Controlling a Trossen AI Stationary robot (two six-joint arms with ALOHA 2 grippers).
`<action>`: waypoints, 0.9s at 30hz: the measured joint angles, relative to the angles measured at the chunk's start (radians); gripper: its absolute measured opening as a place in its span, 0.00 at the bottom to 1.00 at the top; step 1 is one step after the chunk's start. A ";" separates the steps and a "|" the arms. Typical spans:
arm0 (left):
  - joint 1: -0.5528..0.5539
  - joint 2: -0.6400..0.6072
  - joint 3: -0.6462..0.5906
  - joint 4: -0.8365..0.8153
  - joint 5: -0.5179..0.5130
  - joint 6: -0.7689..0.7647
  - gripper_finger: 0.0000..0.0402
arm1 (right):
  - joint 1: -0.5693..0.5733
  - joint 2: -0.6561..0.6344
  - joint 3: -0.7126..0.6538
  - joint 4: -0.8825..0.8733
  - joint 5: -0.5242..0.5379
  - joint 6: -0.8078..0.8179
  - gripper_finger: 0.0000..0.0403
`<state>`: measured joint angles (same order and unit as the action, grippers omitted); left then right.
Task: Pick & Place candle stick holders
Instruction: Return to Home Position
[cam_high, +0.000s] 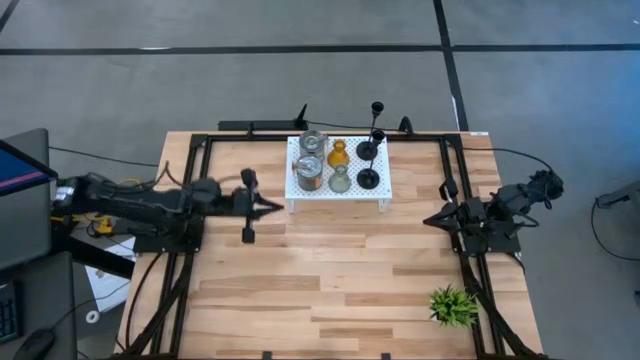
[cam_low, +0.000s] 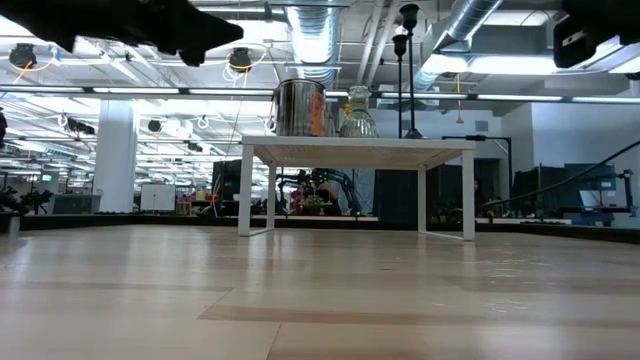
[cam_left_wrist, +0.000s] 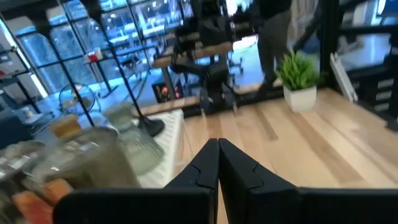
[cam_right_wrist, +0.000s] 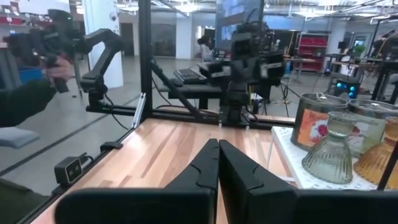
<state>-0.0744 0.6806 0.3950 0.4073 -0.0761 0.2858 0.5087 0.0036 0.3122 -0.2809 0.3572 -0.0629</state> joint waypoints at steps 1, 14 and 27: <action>0.043 -0.010 0.000 0.003 0.053 -0.009 0.01 | 0.000 0.000 0.000 0.000 -0.001 0.000 0.00; 0.391 -0.207 0.000 -0.199 0.426 -0.187 0.01 | 0.001 0.000 0.000 -0.003 0.003 0.002 0.00; 0.349 -0.582 0.002 -0.468 0.443 -0.207 0.01 | 0.000 0.000 0.000 -0.003 0.057 -0.026 0.00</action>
<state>0.2741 0.0988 0.3965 -0.0611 0.3664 0.0789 0.5091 0.0032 0.3122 -0.2840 0.4142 -0.0884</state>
